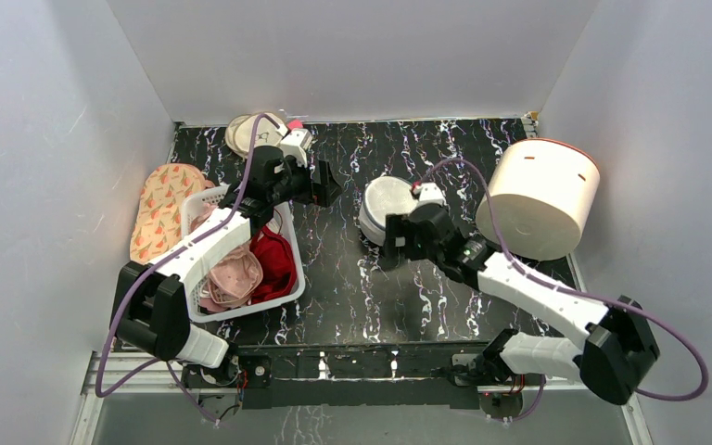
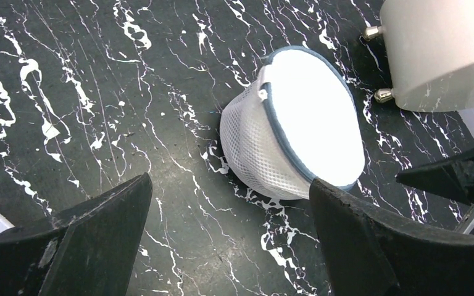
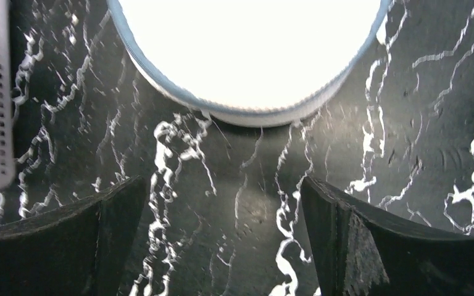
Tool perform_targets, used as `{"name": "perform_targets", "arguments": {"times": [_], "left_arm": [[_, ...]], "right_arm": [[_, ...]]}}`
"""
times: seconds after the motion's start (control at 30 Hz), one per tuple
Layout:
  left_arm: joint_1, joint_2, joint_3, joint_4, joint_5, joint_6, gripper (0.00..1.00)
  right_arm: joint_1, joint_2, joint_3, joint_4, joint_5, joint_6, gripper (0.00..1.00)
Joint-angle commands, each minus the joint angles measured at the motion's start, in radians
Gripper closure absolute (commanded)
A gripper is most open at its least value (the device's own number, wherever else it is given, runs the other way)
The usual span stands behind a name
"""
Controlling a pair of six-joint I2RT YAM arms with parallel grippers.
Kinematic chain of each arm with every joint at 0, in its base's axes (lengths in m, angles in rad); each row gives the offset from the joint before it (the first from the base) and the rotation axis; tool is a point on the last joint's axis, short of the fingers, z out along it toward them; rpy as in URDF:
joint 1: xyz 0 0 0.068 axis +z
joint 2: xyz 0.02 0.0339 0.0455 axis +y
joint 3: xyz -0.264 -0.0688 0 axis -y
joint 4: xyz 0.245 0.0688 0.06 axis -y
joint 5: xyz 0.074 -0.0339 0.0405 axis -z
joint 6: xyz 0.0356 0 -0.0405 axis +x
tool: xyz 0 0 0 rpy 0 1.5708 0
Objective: Unzip the laundry bag and remove the bra
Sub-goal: Move the laundry bag to the center of the board, then unzip the laundry bag at the center of the board.
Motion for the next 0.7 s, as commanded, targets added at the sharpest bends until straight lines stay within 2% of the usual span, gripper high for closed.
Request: {"name": "perform_targets", "arguments": {"times": [0.0,0.17,0.43,0.53,0.6,0.67], "left_arm": [[-0.005,-0.048,0.015,0.012,-0.009,0.02,0.02],[-0.005,-0.049,0.023,0.004,-0.011,0.025,0.02],[-0.005,-0.055,0.03,-0.009,-0.036,0.041,0.02],[-0.005,-0.064,0.026,-0.007,-0.041,0.045,0.02],[-0.005,-0.066,0.022,-0.003,-0.047,0.048,0.02],[-0.006,-0.061,0.029,-0.008,-0.05,0.049,0.02]], "right_arm": [[0.0,0.104,0.224,0.041,-0.029,0.036,0.02],[-0.001,0.245,0.364,0.027,-0.057,-0.027,0.02],[-0.002,0.466,0.544,0.016,0.095,-0.044,0.04],[-0.001,0.54,0.592,-0.013,0.112,-0.083,0.15],[-0.001,0.572,0.616,-0.052,0.107,-0.103,0.26],[0.0,0.577,0.607,-0.065,0.103,-0.12,0.4]]}}
